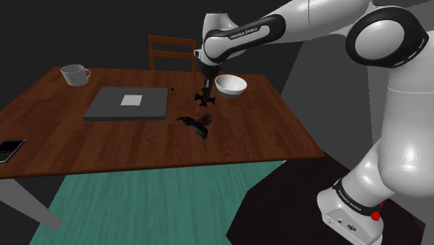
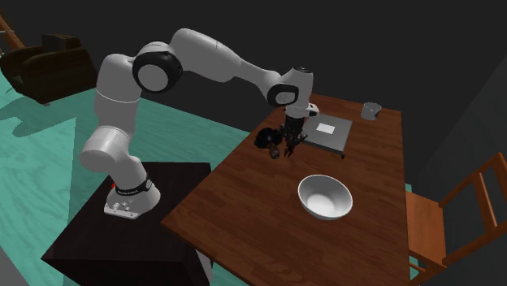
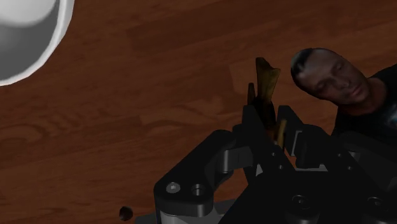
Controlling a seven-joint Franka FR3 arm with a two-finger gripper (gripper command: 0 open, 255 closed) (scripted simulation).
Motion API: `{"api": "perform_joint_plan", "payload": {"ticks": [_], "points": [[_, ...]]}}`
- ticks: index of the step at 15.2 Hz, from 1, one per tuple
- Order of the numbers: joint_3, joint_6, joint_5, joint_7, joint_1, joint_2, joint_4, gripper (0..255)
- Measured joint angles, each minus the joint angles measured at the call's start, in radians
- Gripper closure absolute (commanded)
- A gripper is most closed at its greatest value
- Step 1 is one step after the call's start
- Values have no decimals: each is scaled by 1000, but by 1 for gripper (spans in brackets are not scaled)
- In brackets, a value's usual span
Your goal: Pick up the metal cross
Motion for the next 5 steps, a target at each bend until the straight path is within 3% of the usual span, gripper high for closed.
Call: {"api": "perform_joint_plan", "payload": {"ticks": [5], "points": [[0, -50, 1, -1, -1, -24, 26, 255]]}}
